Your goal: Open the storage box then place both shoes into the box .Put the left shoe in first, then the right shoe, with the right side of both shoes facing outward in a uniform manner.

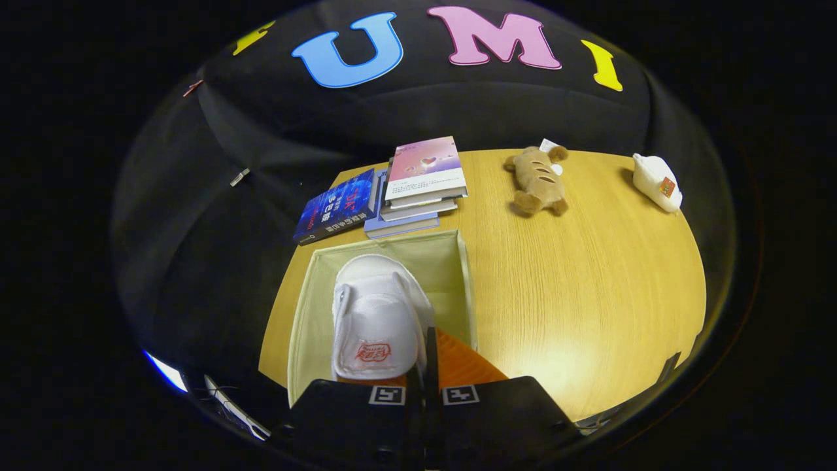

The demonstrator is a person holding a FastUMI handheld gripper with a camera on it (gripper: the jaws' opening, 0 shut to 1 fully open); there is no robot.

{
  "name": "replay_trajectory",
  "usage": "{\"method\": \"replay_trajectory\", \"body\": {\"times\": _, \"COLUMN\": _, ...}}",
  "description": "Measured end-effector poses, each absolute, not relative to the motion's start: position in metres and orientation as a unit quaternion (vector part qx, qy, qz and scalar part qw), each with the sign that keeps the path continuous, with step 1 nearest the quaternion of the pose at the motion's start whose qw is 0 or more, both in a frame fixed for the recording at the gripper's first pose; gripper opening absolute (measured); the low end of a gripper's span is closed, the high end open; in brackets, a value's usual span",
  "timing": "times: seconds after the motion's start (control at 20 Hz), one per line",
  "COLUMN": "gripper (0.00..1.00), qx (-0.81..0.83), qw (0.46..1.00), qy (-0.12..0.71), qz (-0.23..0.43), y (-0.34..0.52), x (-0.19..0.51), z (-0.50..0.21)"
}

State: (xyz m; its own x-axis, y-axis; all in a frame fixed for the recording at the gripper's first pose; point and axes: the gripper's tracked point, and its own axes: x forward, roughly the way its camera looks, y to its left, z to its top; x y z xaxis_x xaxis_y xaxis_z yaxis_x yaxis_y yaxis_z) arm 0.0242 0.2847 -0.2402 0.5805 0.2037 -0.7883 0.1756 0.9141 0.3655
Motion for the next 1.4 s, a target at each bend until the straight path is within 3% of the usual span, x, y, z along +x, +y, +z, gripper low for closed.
{"method": "replay_trajectory", "body": {"times": 0.3, "gripper": 0.06, "qx": 0.200, "qw": 0.862, "qy": 0.466, "qz": -0.003, "y": 0.289, "x": 0.027, "z": -0.261}}
{"method": "replay_trajectory", "body": {"times": 0.45, "gripper": 0.20, "qx": 0.202, "qw": 0.870, "qy": 0.449, "qz": 0.007, "y": 0.290, "x": 0.033, "z": -0.248}}
{"method": "replay_trajectory", "body": {"times": 0.6, "gripper": 0.56, "qx": 0.201, "qw": 0.882, "qy": 0.425, "qz": 0.032, "y": 0.295, "x": 0.037, "z": -0.234}}
{"method": "replay_trajectory", "body": {"times": 0.65, "gripper": 0.76, "qx": 0.201, "qw": 0.884, "qy": 0.419, "qz": 0.042, "y": 0.297, "x": 0.035, "z": -0.232}}
{"method": "replay_trajectory", "body": {"times": 0.75, "gripper": 0.94, "qx": 0.182, "qw": 0.892, "qy": 0.410, "qz": 0.054, "y": 0.297, "x": 0.032, "z": -0.229}}
{"method": "replay_trajectory", "body": {"times": 1.0, "gripper": 0.99, "qx": 0.151, "qw": 0.914, "qy": 0.370, "qz": 0.066, "y": 0.278, "x": 0.028, "z": -0.215}}
{"method": "replay_trajectory", "body": {"times": 1.4, "gripper": 0.99, "qx": 0.123, "qw": 0.941, "qy": 0.311, "qz": 0.053, "y": 0.200, "x": 0.011, "z": -0.185}}
